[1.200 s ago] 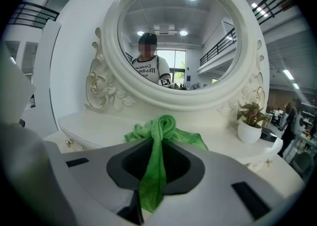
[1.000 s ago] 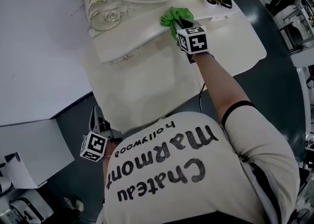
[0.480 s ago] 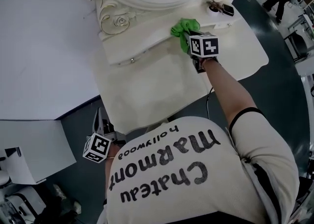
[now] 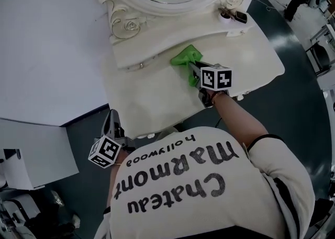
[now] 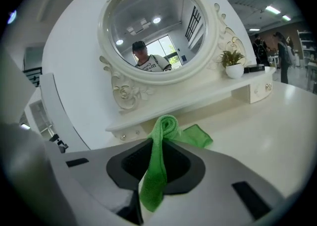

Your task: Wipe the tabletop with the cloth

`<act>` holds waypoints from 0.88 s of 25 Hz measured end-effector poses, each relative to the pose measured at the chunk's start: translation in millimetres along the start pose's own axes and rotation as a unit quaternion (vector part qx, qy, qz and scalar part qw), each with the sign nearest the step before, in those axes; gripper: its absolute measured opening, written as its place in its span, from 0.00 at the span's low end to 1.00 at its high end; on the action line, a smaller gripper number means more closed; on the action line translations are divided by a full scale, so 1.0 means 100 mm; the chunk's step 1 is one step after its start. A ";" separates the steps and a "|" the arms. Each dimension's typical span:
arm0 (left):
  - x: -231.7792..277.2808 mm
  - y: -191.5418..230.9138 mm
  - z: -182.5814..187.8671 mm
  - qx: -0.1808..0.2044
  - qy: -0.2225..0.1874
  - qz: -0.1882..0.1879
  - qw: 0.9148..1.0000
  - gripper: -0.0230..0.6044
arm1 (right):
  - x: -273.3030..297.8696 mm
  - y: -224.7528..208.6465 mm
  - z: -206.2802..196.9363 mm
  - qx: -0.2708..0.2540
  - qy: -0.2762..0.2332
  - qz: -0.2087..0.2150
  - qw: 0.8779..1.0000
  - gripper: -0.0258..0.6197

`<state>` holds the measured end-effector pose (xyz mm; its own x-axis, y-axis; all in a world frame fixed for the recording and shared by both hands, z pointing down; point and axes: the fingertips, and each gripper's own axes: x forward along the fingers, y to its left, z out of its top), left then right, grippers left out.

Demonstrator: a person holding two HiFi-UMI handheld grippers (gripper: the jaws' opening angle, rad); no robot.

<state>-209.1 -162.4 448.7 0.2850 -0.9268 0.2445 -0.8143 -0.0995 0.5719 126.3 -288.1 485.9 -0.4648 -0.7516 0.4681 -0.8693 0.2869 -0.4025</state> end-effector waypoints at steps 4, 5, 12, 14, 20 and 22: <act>0.07 -0.22 -0.04 0.014 -0.002 -0.020 1.000 0.05 | -0.13 0.46 -0.07 0.021 -0.016 0.060 0.998 0.15; 0.08 -0.26 -0.04 0.016 -0.002 -0.023 1.000 0.05 | -0.16 0.58 -0.08 0.018 -0.018 0.074 0.997 0.15; 0.06 -0.55 -0.03 0.028 -0.006 -0.034 0.999 0.05 | -0.42 1.26 0.00 -0.089 -0.036 0.130 0.987 0.15; 0.02 -0.61 -0.05 0.040 -0.005 -0.033 0.999 0.05 | -0.53 1.35 0.07 -0.086 -0.053 0.143 0.985 0.15; -0.18 -0.66 -0.20 0.054 0.002 -0.031 0.998 0.05 | -0.84 1.37 0.11 -0.101 -0.083 0.132 0.983 0.15; -0.24 -0.67 -0.27 0.052 0.008 -0.030 0.998 0.05 | -0.90 1.34 0.03 -0.114 -0.076 0.122 0.983 0.15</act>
<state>-147.7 -123.6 426.0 0.3426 -0.9121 0.2252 -0.8434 -0.1929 0.5015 52.4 -184.2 387.7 -0.6490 -0.7188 0.2492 -0.7579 0.5827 -0.2933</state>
